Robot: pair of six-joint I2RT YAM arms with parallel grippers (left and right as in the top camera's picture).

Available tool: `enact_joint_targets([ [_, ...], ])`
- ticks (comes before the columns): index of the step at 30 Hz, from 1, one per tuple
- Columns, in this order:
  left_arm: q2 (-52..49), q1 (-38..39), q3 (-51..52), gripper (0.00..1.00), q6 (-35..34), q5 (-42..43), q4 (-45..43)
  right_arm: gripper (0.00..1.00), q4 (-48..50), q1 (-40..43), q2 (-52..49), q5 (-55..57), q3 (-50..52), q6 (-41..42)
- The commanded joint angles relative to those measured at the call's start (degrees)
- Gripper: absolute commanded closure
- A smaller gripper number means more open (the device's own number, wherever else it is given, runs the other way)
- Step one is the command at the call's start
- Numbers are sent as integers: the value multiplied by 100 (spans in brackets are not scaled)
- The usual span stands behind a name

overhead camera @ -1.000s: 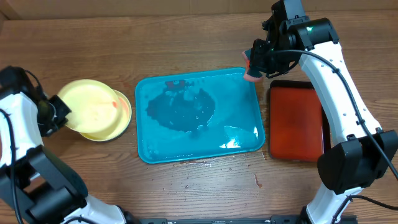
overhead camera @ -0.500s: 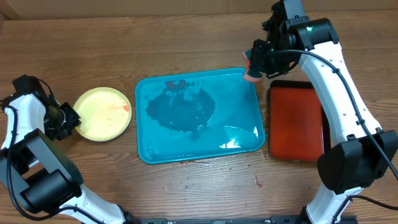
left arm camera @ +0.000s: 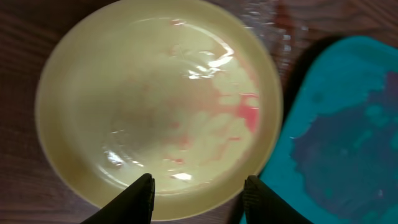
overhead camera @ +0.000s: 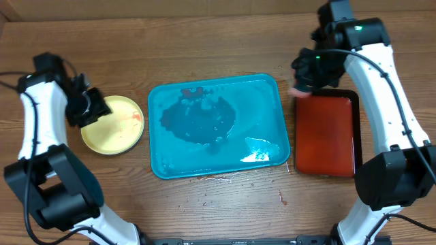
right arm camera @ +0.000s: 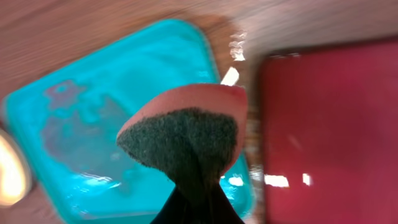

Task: Clean dirty plates on tray and stack at the side
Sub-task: 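Move the right gripper over the red tray and drop the sponge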

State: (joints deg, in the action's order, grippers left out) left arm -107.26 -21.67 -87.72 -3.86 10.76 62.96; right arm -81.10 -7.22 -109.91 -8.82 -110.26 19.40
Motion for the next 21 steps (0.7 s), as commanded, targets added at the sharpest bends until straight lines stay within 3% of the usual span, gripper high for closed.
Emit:
enact_joint_targets([
  [1,354,597,-170,49,219,181,-22,96,-291,271,280,876,-35,-42],
  [10,350,1790,-168,40,262,127,-470,96,-262,610,280,1198,525,-1311],
  [16,350,2212,-168,36,262,127,-774,96,522,813,280,1180,1703,-1403],
  [21,350,2295,-168,33,262,127,-837,96,1394,859,280,1176,2732,-2061],
])
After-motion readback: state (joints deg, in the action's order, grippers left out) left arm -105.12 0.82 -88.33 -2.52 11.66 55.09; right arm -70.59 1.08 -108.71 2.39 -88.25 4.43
